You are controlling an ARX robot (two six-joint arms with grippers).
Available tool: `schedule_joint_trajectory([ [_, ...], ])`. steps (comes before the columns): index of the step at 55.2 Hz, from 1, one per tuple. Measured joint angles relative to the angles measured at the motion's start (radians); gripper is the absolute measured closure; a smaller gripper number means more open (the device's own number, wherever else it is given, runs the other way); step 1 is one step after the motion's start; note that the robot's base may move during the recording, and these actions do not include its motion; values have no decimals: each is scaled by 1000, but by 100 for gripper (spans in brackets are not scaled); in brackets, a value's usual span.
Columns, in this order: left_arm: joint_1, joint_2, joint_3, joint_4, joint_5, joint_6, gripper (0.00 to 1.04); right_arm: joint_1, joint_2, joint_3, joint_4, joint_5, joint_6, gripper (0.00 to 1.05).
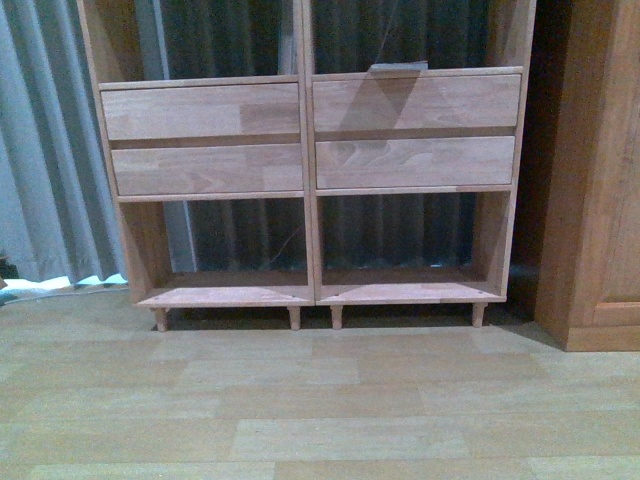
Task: Organize books on shelf
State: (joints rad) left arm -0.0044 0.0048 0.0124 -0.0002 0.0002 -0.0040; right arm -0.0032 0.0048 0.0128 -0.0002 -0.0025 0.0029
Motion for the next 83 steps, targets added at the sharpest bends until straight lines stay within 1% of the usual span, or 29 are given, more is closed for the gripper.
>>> schedule_joint_trajectory([
  [83, 0, 0, 0, 0, 0, 0, 7, 0, 0, 0, 0, 0, 0, 7],
])
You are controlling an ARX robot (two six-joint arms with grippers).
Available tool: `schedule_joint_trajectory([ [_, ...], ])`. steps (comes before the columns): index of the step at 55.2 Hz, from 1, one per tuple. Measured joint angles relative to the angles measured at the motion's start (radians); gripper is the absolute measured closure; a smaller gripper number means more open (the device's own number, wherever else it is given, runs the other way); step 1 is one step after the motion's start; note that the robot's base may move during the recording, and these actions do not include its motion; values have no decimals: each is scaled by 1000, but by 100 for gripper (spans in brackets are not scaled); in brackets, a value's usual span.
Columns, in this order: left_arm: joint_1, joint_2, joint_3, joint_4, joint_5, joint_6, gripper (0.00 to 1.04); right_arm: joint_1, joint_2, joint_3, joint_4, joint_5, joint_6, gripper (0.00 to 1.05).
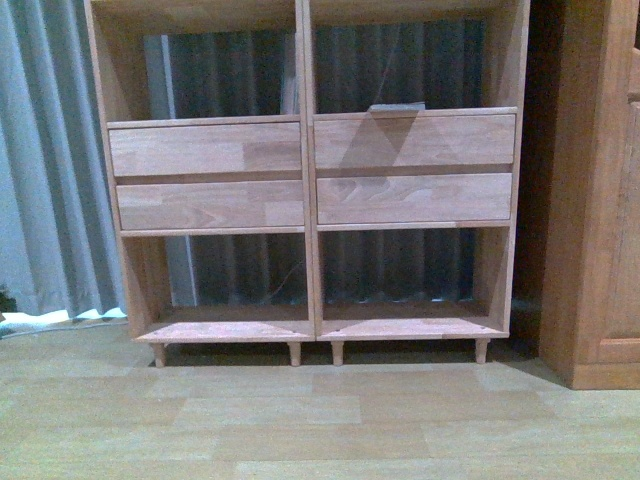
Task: Organize books on shelf
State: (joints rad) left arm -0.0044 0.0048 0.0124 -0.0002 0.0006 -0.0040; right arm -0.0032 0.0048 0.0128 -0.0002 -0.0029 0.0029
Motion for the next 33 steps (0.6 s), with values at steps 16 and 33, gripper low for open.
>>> schedule_joint_trajectory([
  [16, 0, 0, 0, 0, 0, 0, 7, 0, 0, 0, 0, 0, 0, 7],
  [33, 0, 0, 0, 0, 0, 0, 7, 0, 0, 0, 0, 0, 0, 7],
])
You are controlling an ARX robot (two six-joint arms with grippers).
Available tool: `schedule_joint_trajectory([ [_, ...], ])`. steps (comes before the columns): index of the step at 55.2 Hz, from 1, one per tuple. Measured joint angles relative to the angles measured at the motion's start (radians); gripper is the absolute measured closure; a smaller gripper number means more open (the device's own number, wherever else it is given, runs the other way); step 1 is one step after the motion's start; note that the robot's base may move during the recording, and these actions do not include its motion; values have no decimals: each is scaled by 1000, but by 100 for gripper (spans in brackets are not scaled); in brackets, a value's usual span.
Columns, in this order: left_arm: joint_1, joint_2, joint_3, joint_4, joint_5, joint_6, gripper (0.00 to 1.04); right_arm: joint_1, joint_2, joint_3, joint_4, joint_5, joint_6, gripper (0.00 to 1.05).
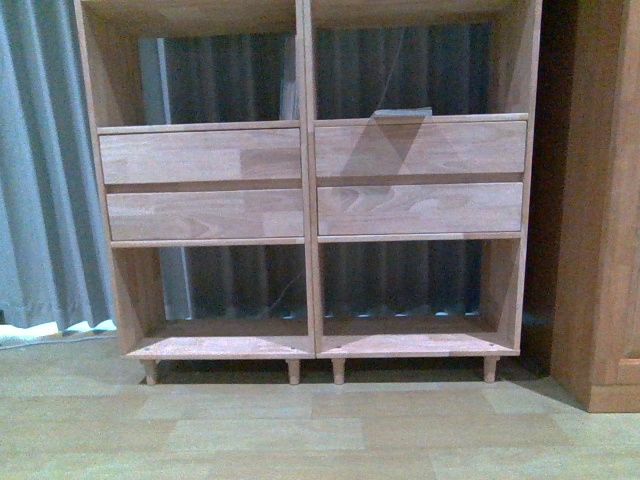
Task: Organize books on shelf
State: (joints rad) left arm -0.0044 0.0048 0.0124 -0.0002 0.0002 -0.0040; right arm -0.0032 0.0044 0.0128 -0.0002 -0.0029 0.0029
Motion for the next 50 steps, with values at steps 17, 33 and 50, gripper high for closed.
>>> schedule_joint_trajectory([
  [17, 0, 0, 0, 0, 0, 0, 7, 0, 0, 0, 0, 0, 0, 7],
  [33, 0, 0, 0, 0, 0, 0, 7, 0, 0, 0, 0, 0, 0, 7],
  [50, 0, 0, 0, 0, 0, 0, 7, 0, 0, 0, 0, 1, 0, 7],
])
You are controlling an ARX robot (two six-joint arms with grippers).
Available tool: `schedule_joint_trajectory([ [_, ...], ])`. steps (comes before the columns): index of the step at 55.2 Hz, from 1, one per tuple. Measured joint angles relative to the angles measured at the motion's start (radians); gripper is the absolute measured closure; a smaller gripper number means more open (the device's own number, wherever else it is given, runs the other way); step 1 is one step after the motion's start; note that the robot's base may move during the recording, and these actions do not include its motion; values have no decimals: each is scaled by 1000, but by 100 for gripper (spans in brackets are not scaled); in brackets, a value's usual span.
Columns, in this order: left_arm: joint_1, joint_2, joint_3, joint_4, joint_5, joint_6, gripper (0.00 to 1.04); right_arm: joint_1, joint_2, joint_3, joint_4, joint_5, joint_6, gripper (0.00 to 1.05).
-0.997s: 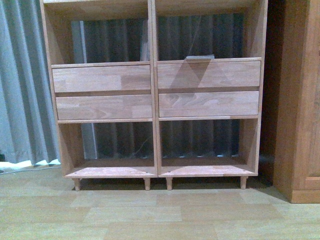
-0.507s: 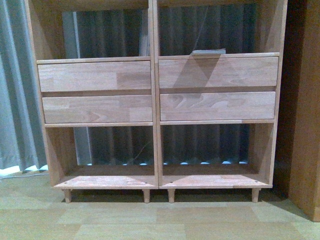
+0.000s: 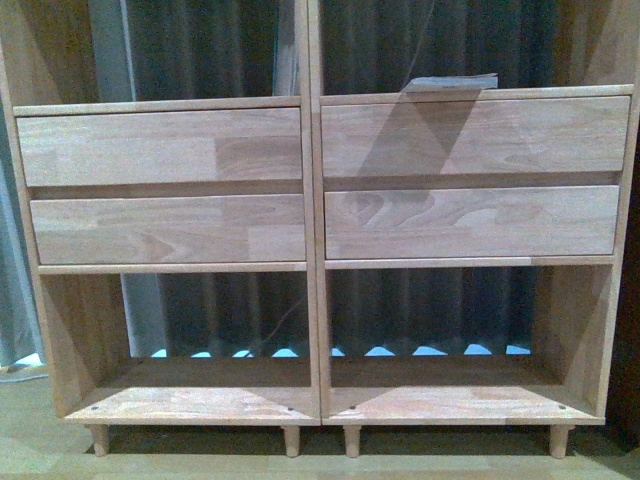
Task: Organize books on shelf
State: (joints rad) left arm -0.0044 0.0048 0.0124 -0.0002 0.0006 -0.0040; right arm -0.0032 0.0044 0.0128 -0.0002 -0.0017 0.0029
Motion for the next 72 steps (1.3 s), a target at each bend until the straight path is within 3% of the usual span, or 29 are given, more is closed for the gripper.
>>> schedule_joint_trajectory([
  [72, 0, 0, 0, 0, 0, 0, 7, 0, 0, 0, 0, -1, 0, 7],
])
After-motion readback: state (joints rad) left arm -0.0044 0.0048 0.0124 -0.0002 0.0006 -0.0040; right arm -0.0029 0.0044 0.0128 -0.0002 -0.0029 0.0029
